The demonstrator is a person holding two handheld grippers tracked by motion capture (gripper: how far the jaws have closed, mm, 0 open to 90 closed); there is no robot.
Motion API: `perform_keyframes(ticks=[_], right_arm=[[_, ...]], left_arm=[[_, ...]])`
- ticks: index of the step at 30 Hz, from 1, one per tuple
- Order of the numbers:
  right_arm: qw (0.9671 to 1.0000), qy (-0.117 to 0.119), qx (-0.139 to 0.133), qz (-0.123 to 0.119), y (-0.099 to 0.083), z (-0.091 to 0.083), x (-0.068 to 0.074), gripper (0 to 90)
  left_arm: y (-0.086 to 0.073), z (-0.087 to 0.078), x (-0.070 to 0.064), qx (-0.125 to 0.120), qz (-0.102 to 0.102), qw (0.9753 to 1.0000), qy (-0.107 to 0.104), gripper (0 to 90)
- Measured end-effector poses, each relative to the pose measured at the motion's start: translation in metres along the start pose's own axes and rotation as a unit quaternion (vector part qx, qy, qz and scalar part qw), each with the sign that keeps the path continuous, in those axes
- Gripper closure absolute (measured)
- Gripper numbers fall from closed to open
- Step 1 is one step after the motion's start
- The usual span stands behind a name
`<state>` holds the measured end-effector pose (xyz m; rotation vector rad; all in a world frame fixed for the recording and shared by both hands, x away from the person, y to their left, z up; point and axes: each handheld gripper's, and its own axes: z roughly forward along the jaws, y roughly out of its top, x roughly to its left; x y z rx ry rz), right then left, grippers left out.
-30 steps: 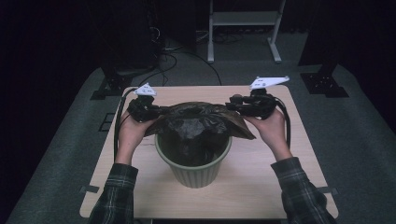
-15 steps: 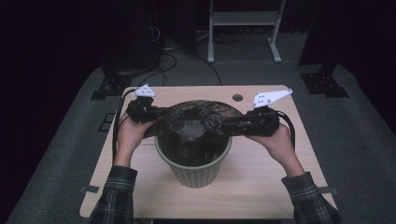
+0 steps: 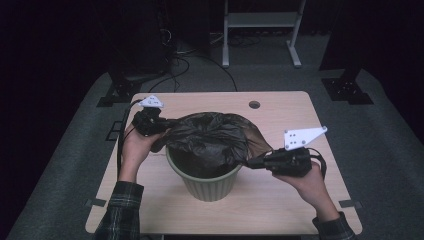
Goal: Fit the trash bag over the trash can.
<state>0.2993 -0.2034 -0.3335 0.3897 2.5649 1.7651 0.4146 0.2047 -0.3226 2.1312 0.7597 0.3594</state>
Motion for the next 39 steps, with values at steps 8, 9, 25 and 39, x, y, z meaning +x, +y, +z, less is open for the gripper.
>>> perform_keyframes(ticks=[8,9,25,39], right_arm=[[0.9983,0.038,0.041,-0.013,-0.022,0.031,0.03,90.0],[0.9979,0.039,0.051,-0.014,-0.025,0.036,0.031,90.0],[0.9862,0.026,0.162,0.023,-0.077,0.076,0.019,90.0],[0.9973,0.002,0.074,-0.002,-0.036,0.027,0.046,70.6]], left_arm=[[-0.002,-0.001,0.001,0.002,-0.002,1.0,0.001,89.5],[-0.002,-0.002,0.0,0.003,-0.001,1.0,0.002,89.4],[-0.004,0.001,0.001,0.007,0.0,1.0,0.002,89.4],[-0.004,-0.003,0.001,0.007,0.002,1.0,0.006,89.4]])
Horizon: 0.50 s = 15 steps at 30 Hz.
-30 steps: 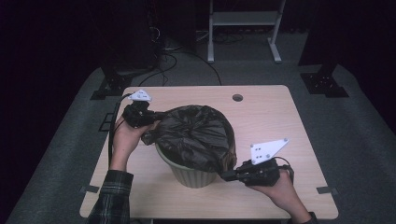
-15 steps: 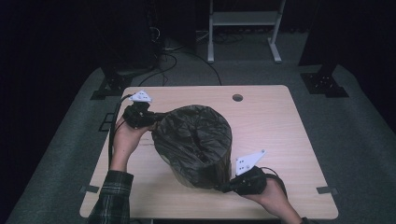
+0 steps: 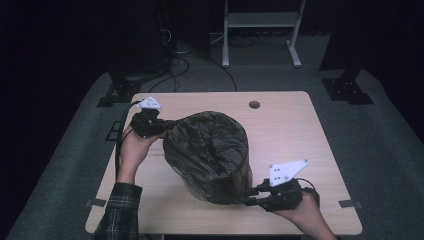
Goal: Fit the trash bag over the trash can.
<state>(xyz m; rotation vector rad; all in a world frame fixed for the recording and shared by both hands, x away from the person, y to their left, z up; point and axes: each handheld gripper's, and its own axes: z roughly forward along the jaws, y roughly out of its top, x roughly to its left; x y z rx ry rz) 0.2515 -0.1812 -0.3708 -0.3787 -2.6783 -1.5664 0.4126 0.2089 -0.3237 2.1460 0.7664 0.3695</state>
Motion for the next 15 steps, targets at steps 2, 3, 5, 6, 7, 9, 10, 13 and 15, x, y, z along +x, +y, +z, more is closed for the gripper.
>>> perform_keyframes(ticks=[2,3,5,6,7,9,10,13,15], right_arm=[[0.9997,-0.006,-0.025,-0.003,0.012,-0.009,0.004,68.3],[0.9992,-0.012,-0.038,-0.005,0.018,-0.012,0.006,68.1],[0.9988,-0.012,-0.048,-0.003,0.025,-0.014,0.007,67.9],[0.998,-0.016,-0.061,-0.005,0.038,-0.015,0.009,66.9],[0.9979,-0.015,-0.063,-0.007,0.044,-0.013,0.009,66.9],[0.9978,-0.013,-0.064,-0.008,0.05,-0.011,0.008,66.6],[0.9977,-0.011,-0.067,-0.006,0.058,-0.005,0.008,66.5],[0.9975,-0.006,-0.07,-0.01,0.066,0.004,0.006,66.5],[0.9975,-0.003,-0.07,-0.013,0.071,0.013,0.005,66.5]], left_arm=[[0.0,0.0,0.0,0.0,-0.001,1.0,0.0,89.4],[0.0,0.0,-0.001,0.0,-0.001,1.0,0.001,89.4],[0.0,0.0,-0.001,0.0,0.0,1.0,0.0,89.4],[0.0,0.0,-0.001,-0.002,-0.001,1.0,0.0,89.4],[0.0,0.0,-0.001,-0.001,-0.001,1.0,0.0,89.4],[0.0,0.0,-0.001,-0.001,0.0,1.0,0.0,89.3],[0.0,0.0,-0.001,-0.001,-0.001,1.0,0.0,89.4],[0.0,-0.001,-0.001,-0.003,-0.003,1.0,0.001,89.3],[0.0,-0.001,-0.001,-0.003,-0.002,1.0,0.0,89.3]])
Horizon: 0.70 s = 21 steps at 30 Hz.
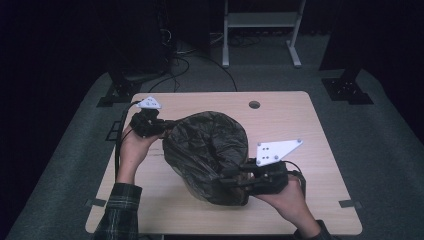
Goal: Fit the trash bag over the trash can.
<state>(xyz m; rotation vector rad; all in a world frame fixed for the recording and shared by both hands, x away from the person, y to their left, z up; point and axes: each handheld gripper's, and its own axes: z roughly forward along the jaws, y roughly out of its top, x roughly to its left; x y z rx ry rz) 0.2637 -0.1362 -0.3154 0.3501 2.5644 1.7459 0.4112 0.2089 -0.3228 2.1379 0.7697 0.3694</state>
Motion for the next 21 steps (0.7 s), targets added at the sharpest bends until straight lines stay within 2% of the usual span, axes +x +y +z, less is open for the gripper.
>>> perform_keyframes(ticks=[1,3,4,5,6,13,21], right_arm=[[1.0,-0.003,0.005,0.001,0.002,0.008,-0.002,69.1],[1.0,-0.001,0.006,0.002,0.003,0.011,-0.003,72.5],[1.0,0.003,0.008,-0.002,0.003,0.015,-0.003,81.2],[1.0,0.003,0.008,-0.002,0.003,0.015,-0.003,81.2],[0.9999,0.001,0.001,-0.014,0.003,0.017,-0.002,89.8],[0.9995,0.013,-0.009,-0.026,0.005,0.022,0.004,90.0],[0.9985,0.029,0.004,-0.047,0.007,0.048,0.017,90.0]], left_arm=[[0.0,0.0,0.0,0.002,0.004,1.0,0.0,89.4],[0.0,0.0,0.0,0.004,0.004,1.0,0.001,89.4],[0.0,-0.001,0.0,0.006,0.005,1.0,0.003,89.3],[0.0,-0.001,0.0,0.006,0.005,1.0,0.003,89.4],[0.0,-0.001,0.0,0.004,0.005,1.0,0.002,89.4],[0.0,-0.001,0.001,0.004,0.005,1.0,0.002,89.4],[0.0,0.001,0.001,0.009,0.004,0.9999,0.001,89.4]])
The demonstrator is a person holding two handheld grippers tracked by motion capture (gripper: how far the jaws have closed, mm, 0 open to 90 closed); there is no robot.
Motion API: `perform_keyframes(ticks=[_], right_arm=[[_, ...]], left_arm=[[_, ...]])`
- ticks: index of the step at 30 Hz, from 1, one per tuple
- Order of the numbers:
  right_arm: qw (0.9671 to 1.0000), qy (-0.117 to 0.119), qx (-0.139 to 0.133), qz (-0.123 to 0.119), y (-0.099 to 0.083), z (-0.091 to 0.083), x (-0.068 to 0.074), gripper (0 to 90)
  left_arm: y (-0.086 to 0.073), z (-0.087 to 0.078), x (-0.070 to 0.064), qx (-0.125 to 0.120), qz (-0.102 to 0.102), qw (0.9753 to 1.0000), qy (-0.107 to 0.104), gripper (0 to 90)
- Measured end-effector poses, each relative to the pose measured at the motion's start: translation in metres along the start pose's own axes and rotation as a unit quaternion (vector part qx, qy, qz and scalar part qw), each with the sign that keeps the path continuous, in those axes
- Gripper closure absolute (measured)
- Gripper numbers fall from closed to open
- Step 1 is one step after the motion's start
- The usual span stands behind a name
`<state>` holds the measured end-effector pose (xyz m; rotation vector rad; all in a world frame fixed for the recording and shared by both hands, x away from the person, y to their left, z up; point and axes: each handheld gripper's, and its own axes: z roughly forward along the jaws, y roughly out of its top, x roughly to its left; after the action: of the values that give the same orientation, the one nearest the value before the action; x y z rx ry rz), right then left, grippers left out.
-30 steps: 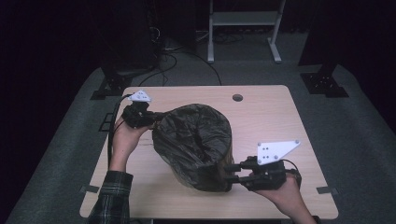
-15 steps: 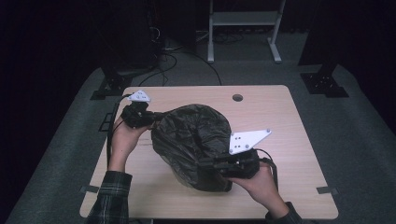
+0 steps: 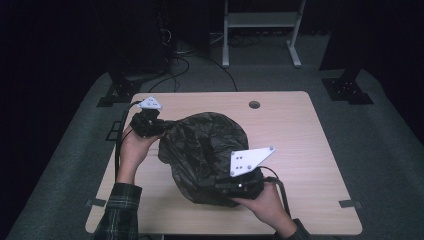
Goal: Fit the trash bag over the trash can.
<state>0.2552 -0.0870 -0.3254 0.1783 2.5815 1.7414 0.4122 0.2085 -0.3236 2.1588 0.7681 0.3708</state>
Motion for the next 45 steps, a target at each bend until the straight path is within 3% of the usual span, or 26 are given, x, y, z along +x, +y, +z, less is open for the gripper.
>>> perform_keyframes(ticks=[5,11,25,28,29,30,34,37,38,39,40,41,42,43,44,45], right_arm=[[0.9989,0.012,0.038,-0.023,-0.005,0.032,0.012,90.0],[0.9965,0.015,0.077,-0.03,-0.023,0.058,0.017,90.0],[0.9883,0.016,0.152,-0.004,-0.085,0.085,0.015,90.0],[0.9898,0.015,0.142,0.003,-0.088,0.079,0.015,89.5],[0.9912,0.017,0.132,0.002,-0.082,0.071,0.018,80.6],[0.9912,0.017,0.132,0.002,-0.082,0.071,0.018,80.6],[0.9944,0.01,0.101,-0.027,-0.059,0.049,0.032,77.1],[0.9971,0.014,0.067,-0.035,-0.035,0.025,0.036,75.0],[0.9981,-0.002,0.043,-0.043,-0.02,0.006,0.032,75.0],[0.9981,-0.002,0.043,-0.043,-0.02,0.006,0.032,75.0],[0.9983,-0.027,0.026,-0.045,-0.006,-0.013,0.023,74.6],[0.9983,-0.027,0.026,-0.045,-0.006,-0.013,0.023,74.6],[0.9975,-0.056,0.012,-0.04,0.003,-0.03,0.01,71.3],[0.9975,-0.056,0.012,-0.04,0.003,-0.03,0.01,71.3],[0.9958,-0.087,0.003,-0.028,0.009,-0.044,-0.008,70.6],[0.9958,-0.087,0.003,-0.028,0.009,-0.044,-0.008,70.6]], left_arm=[[-0.003,0.001,0.001,0.0,-0.004,1.0,0.0,89.4],[-0.005,0.0,0.003,0.002,-0.006,1.0,0.001,89.4],[-0.013,0.013,0.007,0.019,-0.011,0.9998,0.0,89.0],[-0.013,0.015,0.006,0.018,-0.009,0.9998,0.003,89.1],[-0.013,0.014,0.007,0.014,-0.012,0.9998,0.004,89.1],[-0.013,0.014,0.007,0.014,-0.012,0.9998,0.004,89.1],[-0.012,0.011,0.007,0.011,-0.01,0.9999,0.009,89.1],[-0.011,0.009,0.007,0.007,-0.01,0.9999,0.011,89.2],[-0.012,0.008,0.007,0.008,-0.009,0.9998,0.013,89.2],[-0.012,0.008,0.007,0.008,-0.009,0.9998,0.013,89.2],[-0.012,0.007,0.008,0.006,-0.009,0.9998,0.014,89.2],[-0.012,0.007,0.008,0.006,-0.009,0.9998,0.014,89.3],[-0.012,0.006,0.008,0.003,-0.009,0.9999,0.014,89.3],[-0.012,0.006,0.008,0.003,-0.009,0.9999,0.014,89.4],[-0.012,0.006,0.008,0.002,-0.01,0.9999,0.013,89.4],[-0.012,0.006,0.008,0.002,-0.01,0.9999,0.013,89.4]])
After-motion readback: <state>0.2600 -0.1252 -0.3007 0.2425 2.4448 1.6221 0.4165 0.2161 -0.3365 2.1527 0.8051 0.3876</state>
